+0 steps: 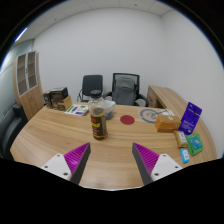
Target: Pour water
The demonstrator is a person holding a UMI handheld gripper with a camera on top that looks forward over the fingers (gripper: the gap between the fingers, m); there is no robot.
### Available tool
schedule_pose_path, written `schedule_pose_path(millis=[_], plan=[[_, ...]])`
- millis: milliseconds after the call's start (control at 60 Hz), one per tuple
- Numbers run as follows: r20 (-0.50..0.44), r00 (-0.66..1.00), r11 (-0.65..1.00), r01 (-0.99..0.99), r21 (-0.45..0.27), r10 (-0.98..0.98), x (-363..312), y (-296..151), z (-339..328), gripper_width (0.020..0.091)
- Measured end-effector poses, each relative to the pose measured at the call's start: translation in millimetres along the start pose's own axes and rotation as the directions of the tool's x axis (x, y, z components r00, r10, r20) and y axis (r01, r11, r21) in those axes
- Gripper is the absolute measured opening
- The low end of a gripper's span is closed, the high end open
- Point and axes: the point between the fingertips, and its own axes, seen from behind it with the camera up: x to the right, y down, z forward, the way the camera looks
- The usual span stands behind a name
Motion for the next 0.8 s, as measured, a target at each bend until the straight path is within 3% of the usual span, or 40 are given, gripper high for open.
schedule_pose_path(millis=[150, 333, 400, 483, 567, 683, 700, 800], plan=[[-0.02, 0.998, 0.996, -0.058, 0.061, 0.059, -51, -30, 82, 0.0859], [-0.09, 0.992, 0.989, -0.075, 0.131, 0.087, -59, -54, 171, 0.0831], [-0.108, 0.991, 0.986, -0.067, 0.156, 0.085, -58, -59, 192, 0.0766], [-0.131, 0.988, 0.979, -0.054, 0.194, 0.08, -54, -65, 204, 0.0554], [-0.121, 0.991, 0.974, -0.035, 0.224, 0.064, -56, -69, 206, 0.0518], [-0.137, 0.99, 0.971, 0.008, 0.239, 0.026, -54, -74, 202, 0.0428], [-0.148, 0.989, 0.971, 0.021, 0.239, 0.015, -55, -78, 201, 0.0389], [-0.203, 0.978, 0.966, 0.1, 0.24, -0.051, -40, -95, 189, 0.0384]])
